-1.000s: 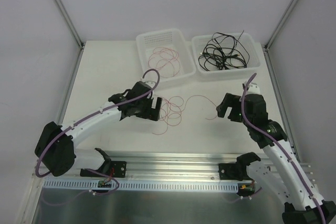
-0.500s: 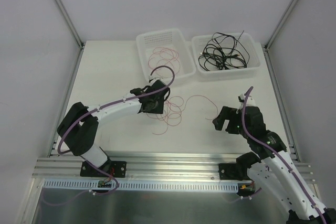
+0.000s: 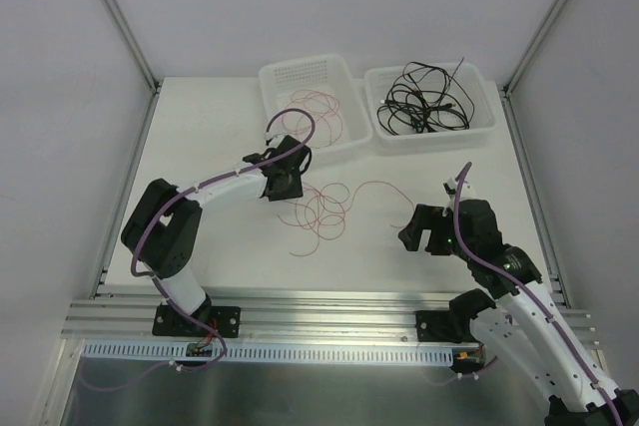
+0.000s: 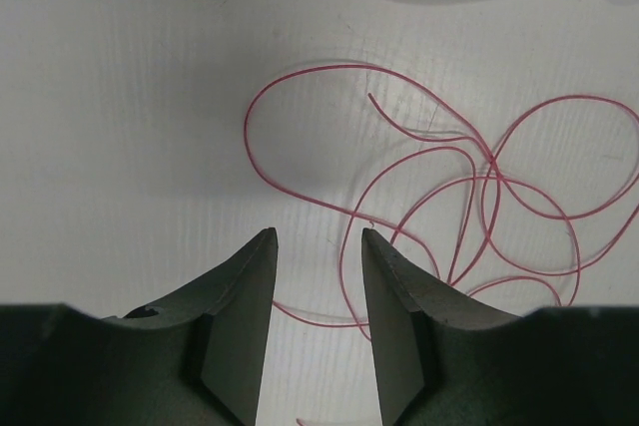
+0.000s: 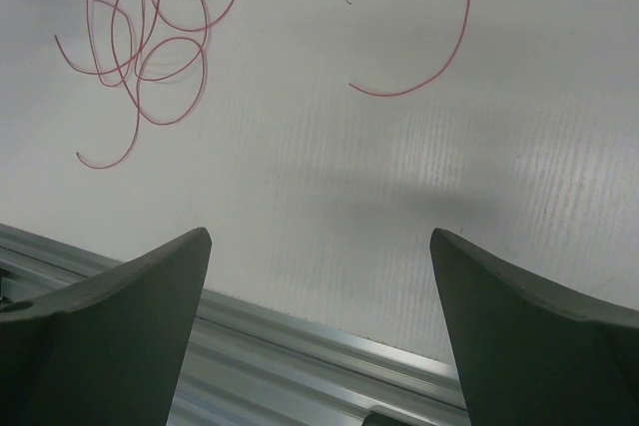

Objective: Untangle the cables

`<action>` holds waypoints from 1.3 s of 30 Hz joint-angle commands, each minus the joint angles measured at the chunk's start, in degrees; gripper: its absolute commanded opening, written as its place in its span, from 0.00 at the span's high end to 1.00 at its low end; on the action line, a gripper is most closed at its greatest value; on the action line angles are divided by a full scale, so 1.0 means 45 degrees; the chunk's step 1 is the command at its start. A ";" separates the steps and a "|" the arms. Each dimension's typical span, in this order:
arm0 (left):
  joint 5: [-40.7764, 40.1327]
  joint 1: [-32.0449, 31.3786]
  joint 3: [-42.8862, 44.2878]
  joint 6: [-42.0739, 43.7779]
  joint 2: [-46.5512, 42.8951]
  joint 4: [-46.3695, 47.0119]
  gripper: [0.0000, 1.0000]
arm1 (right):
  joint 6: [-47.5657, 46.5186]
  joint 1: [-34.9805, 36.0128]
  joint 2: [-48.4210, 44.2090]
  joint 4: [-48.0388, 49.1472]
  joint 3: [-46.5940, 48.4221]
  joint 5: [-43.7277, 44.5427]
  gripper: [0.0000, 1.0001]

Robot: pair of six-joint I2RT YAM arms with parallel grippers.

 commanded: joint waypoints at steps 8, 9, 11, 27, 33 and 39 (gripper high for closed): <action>-0.0061 0.0112 -0.0114 -0.3156 0.0588 0.0129 0.55 | -0.0215 0.0052 -0.0185 0.0445 0.0226 -0.0527 0.03; -0.0042 0.0111 -0.0075 -0.3214 0.0686 0.0129 0.55 | -0.0215 0.0033 -0.0205 0.0483 0.0207 -0.0566 0.03; -0.0119 0.0014 0.0003 -0.3118 0.0764 0.0187 0.55 | -0.0273 0.0052 -0.0244 0.0484 0.0187 -0.0644 0.03; 0.0504 -0.0650 0.1370 0.1453 0.2366 0.0832 0.61 | -0.0352 0.0052 -0.0810 0.0406 -0.0067 -0.0878 0.03; 0.0838 -0.0650 0.1312 0.1492 0.2776 0.0832 0.66 | -0.0274 0.0052 -0.0986 0.0328 -0.0047 -0.0898 0.03; 0.1110 -0.0689 0.0553 0.1219 0.2134 0.0832 1.00 | -0.0274 0.0071 -0.1161 0.0152 -0.0008 -0.0800 0.03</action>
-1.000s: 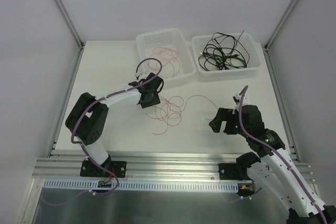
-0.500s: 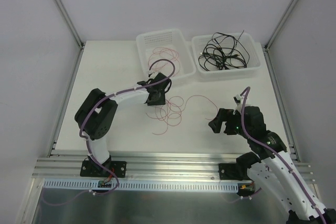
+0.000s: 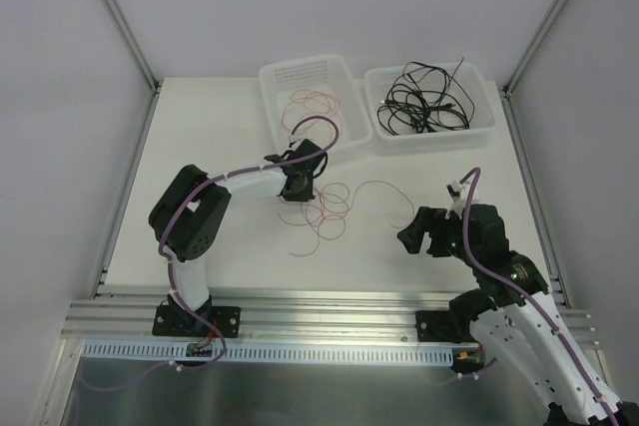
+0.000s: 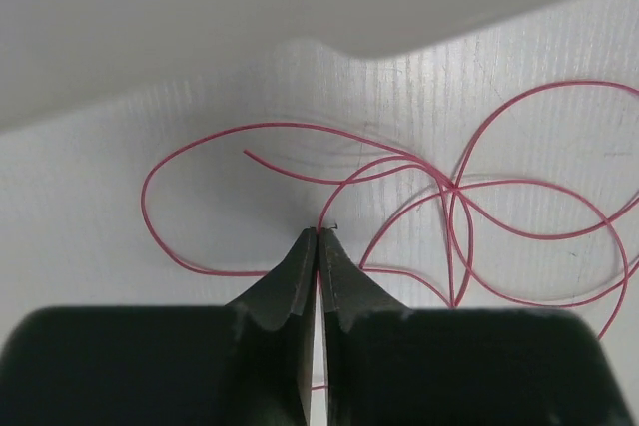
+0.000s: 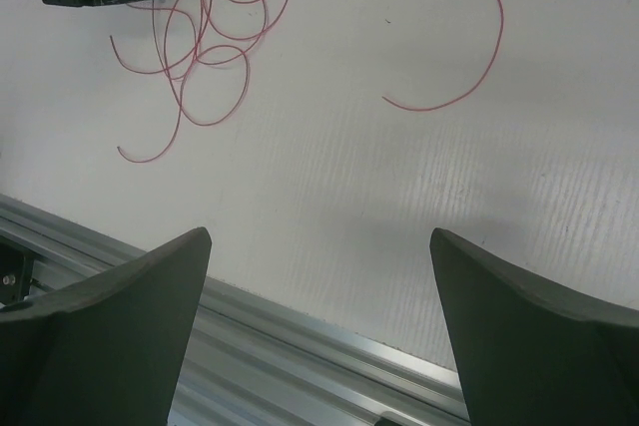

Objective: Untangle the cables

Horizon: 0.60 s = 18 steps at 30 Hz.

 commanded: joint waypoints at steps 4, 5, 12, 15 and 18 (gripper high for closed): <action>0.0450 -0.0554 -0.0865 0.0466 -0.1811 -0.0256 1.00 | -0.0157 0.0052 -0.0113 0.0030 0.0109 -0.0120 0.03; 0.0469 -0.0653 -0.0846 0.0643 -0.2550 -0.0412 1.00 | -0.0177 0.0071 -0.0074 0.0030 0.0148 -0.0140 0.03; 0.1542 -0.1239 0.0946 0.3120 -0.6030 -0.2540 1.00 | -0.0469 0.0071 0.0433 0.0245 0.0460 -0.0550 0.03; 0.2148 -0.1240 0.2253 0.3961 -0.7202 -0.3536 1.00 | -0.0528 0.0052 0.0629 0.0518 0.0577 -0.0920 0.03; 0.2675 -0.1220 0.3872 0.4490 -0.8004 -0.4454 1.00 | -0.0587 0.0052 0.0844 0.0928 0.0714 -0.1409 0.03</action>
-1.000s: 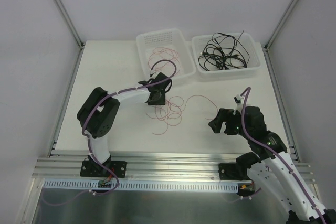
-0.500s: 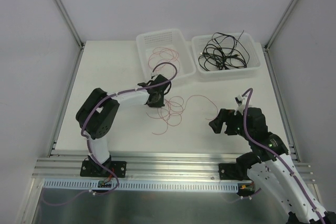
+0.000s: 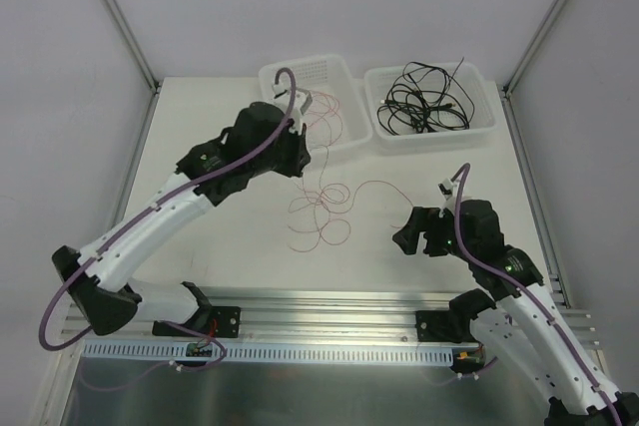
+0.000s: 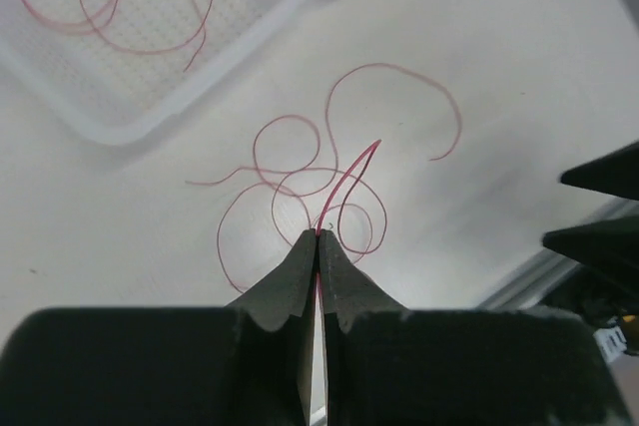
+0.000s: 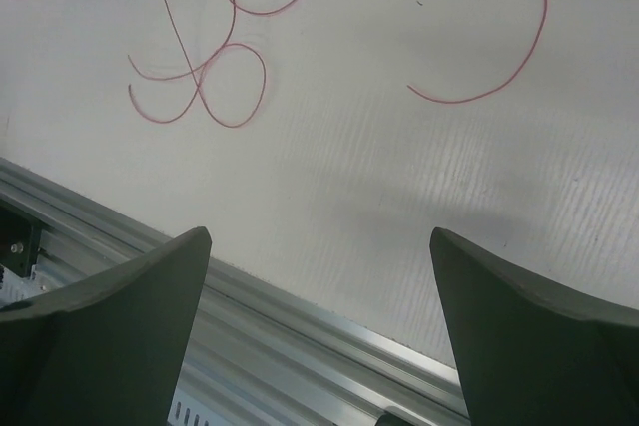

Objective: Untangle the cables

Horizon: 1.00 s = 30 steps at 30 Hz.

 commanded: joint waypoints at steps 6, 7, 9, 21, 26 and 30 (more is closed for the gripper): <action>0.2576 0.0033 0.5442 0.1467 -0.1335 -0.2128 1.00 | -0.0637 0.0091 0.0550 0.1456 0.0968 -0.1710 0.03; 0.2752 0.0033 0.5838 0.1448 -0.1238 -0.2206 1.00 | -0.0696 0.0091 0.0609 0.1708 0.1026 -0.2040 0.03; 0.3103 0.0033 0.6793 0.1331 -0.0926 -0.2420 1.00 | -0.0794 0.0110 0.0648 0.1983 0.1066 -0.2432 0.03; 0.4668 0.0033 0.9279 0.0354 0.0130 -0.2558 1.00 | -0.2083 0.0794 0.1584 0.5436 0.0930 -0.4796 0.03; 0.4239 0.0033 0.9629 0.0412 0.0344 -0.2558 1.00 | -0.1771 0.1047 0.2855 0.6085 0.1105 -0.4740 0.03; 0.3713 0.0052 1.0858 0.0568 0.0929 -0.2577 1.00 | -0.1458 0.1224 0.2505 0.5930 0.0832 -0.3900 0.03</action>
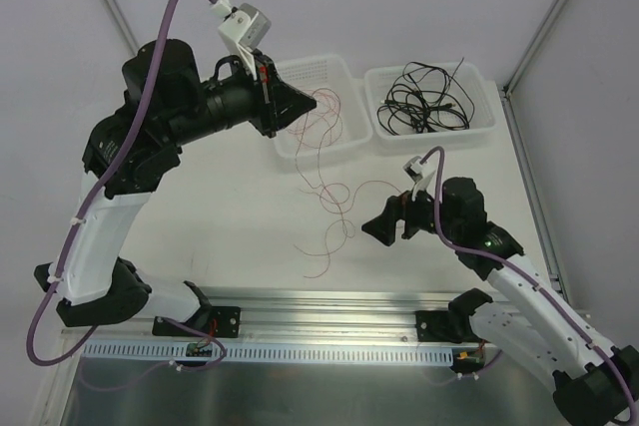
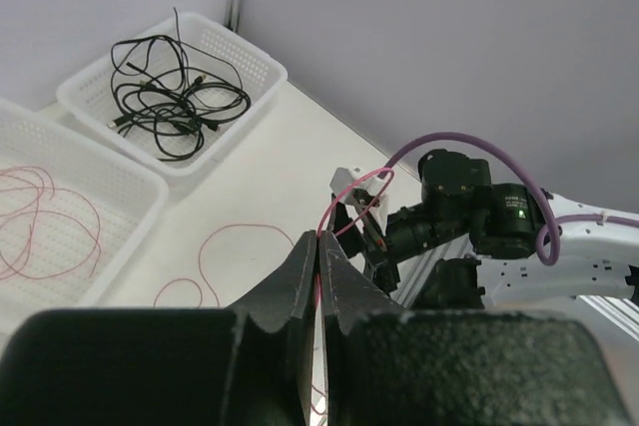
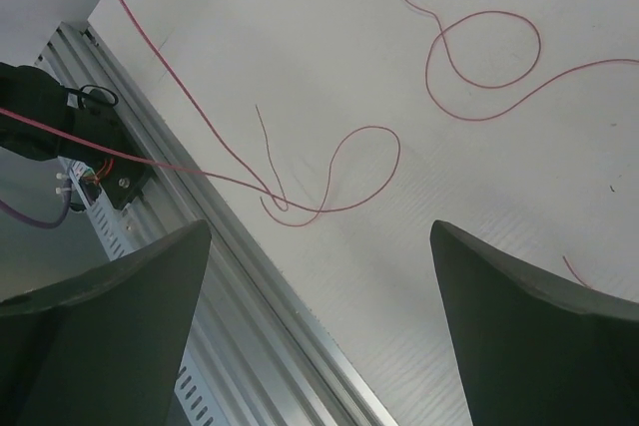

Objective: Untangle the cables

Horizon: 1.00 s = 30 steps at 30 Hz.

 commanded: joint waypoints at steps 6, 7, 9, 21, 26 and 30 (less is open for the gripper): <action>-0.1057 0.0622 0.4088 0.0230 0.2069 0.0769 1.00 | 0.0150 0.0214 -0.2302 -0.0777 -0.0448 0.1598 0.03; -0.0980 0.1107 0.4324 0.0172 0.2439 0.1003 1.00 | 0.0111 0.0233 -0.2537 -0.1033 -0.0468 0.1737 0.03; -0.0727 0.1792 0.4502 -0.0334 0.2676 0.1666 1.00 | -0.0044 0.0214 -0.3315 -0.1812 -0.0469 0.2049 0.03; -0.2303 0.3865 0.4229 0.1282 0.5292 0.5477 1.00 | -0.0573 0.0214 -0.4219 -0.3360 -0.0253 0.2773 0.03; -0.3243 0.4334 0.3469 0.2182 0.6796 0.6395 0.99 | -0.0534 0.0233 -0.4238 -0.3458 -0.0527 0.2871 0.03; -0.3830 0.4822 0.2706 0.2242 0.8046 0.6631 0.98 | -0.0495 0.0214 -0.4200 -0.3594 -0.0663 0.3027 0.03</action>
